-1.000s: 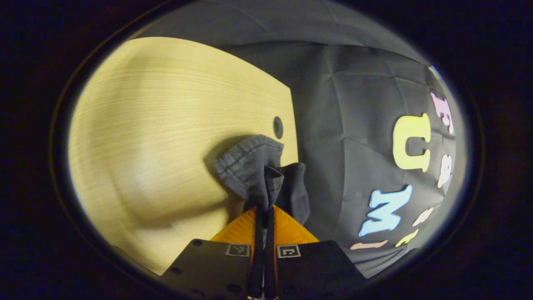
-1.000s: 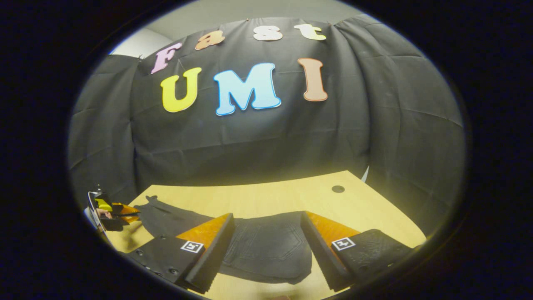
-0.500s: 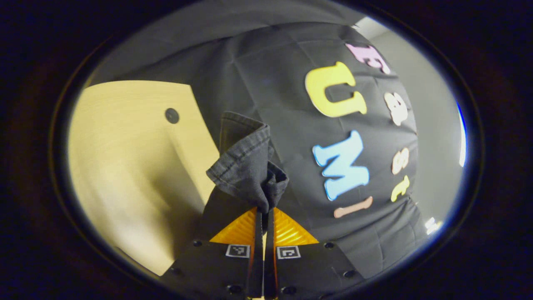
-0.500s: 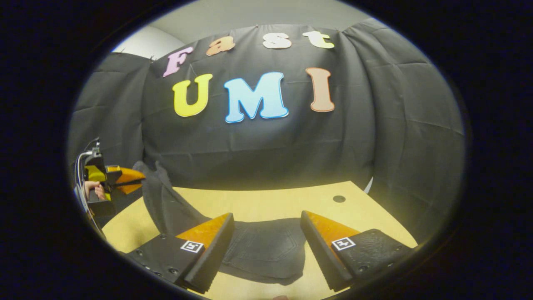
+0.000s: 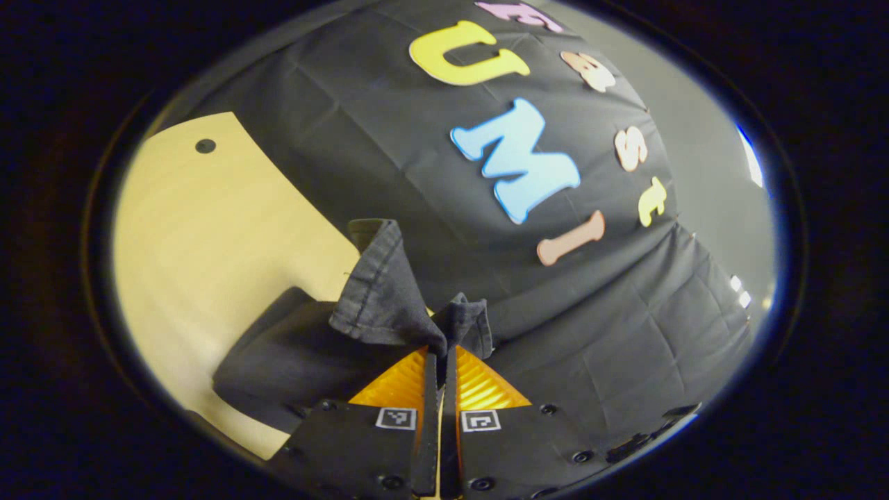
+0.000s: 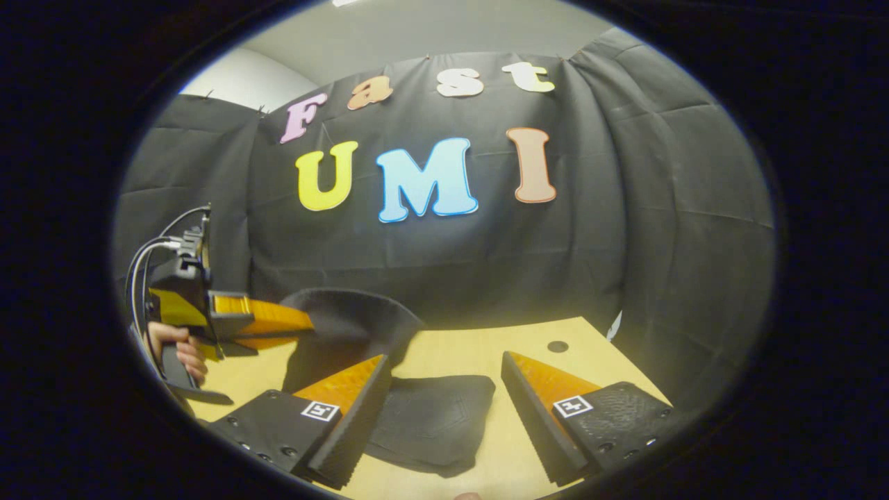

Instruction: Grasp the waist and the cuffs of the jeans and fold them to make the two legs overlap; first hold the waist and fold one-third of the jeans toward the cuffs, then hold the cuffs and fold the remaining one-third in the same direction to finish folding.

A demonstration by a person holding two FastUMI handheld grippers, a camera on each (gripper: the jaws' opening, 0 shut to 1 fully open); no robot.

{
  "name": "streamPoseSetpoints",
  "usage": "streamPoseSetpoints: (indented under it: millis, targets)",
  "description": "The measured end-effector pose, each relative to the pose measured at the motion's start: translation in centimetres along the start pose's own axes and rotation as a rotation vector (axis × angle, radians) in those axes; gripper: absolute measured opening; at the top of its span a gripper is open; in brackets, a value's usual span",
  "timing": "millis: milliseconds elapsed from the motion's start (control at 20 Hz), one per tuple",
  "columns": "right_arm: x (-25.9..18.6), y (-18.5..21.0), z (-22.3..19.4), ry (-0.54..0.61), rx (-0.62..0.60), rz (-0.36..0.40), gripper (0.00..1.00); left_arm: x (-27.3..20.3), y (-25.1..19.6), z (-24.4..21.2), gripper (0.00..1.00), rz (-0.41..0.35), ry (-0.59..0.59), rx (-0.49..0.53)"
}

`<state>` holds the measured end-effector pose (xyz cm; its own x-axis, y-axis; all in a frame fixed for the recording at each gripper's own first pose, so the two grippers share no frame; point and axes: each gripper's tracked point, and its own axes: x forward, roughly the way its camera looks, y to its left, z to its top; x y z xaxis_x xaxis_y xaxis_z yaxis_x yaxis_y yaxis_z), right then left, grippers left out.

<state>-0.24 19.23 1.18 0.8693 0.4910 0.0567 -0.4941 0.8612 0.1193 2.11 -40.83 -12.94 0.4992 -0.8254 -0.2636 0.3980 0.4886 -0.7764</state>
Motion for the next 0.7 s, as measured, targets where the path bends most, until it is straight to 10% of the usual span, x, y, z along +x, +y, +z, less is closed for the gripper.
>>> streamPoseSetpoints:
  millis: [700]
  targets:
    - [-0.9, -2.0, -1.8, 0.043, 0.038, 0.061, 0.96, 5.8, 5.7, -14.4, 0.10, 0.215, 0.179, 0.207]
